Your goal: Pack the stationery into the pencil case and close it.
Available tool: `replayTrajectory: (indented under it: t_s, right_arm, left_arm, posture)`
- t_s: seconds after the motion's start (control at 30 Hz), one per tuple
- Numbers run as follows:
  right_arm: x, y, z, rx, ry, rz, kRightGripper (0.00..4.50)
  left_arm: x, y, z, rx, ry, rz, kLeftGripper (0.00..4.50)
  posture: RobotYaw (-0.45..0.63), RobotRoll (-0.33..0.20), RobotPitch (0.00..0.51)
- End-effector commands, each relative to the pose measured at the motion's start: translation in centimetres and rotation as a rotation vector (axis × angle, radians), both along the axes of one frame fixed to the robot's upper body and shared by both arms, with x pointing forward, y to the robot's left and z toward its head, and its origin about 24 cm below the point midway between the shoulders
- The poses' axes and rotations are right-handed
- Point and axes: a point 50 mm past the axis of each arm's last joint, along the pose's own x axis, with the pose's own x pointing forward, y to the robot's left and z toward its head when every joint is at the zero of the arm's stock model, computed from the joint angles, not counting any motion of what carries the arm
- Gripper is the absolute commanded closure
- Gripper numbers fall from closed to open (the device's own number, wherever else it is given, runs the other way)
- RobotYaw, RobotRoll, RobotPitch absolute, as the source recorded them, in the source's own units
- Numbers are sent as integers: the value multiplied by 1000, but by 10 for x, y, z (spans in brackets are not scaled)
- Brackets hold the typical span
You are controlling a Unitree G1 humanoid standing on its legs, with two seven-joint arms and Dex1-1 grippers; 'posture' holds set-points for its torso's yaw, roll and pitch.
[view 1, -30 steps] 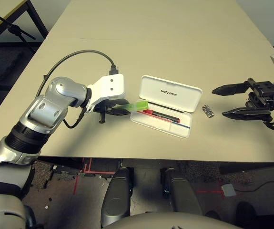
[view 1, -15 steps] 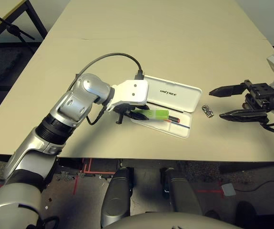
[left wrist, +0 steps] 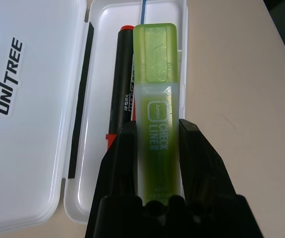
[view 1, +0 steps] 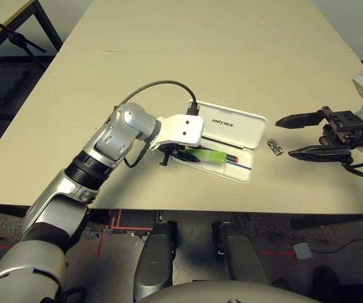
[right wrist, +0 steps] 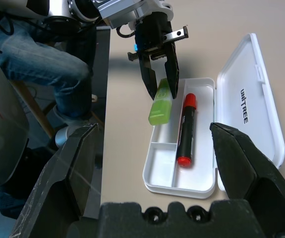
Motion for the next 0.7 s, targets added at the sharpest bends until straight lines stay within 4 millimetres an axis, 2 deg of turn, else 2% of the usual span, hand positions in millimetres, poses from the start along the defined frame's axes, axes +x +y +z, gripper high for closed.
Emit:
replayTrajectory:
  t_s: [0.03,0.33,0.5,0.63,0.7]
  right_arm:
    - [-1,-3,2,-3,-19,-12,0]
    - [-1,-3,5,-6,1,-48,0]
    - [-9,-7,11,18,14,-80,0]
    - [-11,-11,13,-81,46,-219,0]
    - [-12,-14,15,-203,53,-317,0]
  left_arm:
    - [1,-2,-1,8,-13,-16,3418]
    - [1,-1,0,2,-11,-1,100]
    - [0,2,15,-47,8,23,40]
    - [-5,9,27,-77,34,38,40]
    - [-6,15,32,-84,34,57,40]
  posture:
    - [104,0,177]
    - [94,0,178]
    - [88,0,180]
    - [95,0,184]
    - [93,0,188]
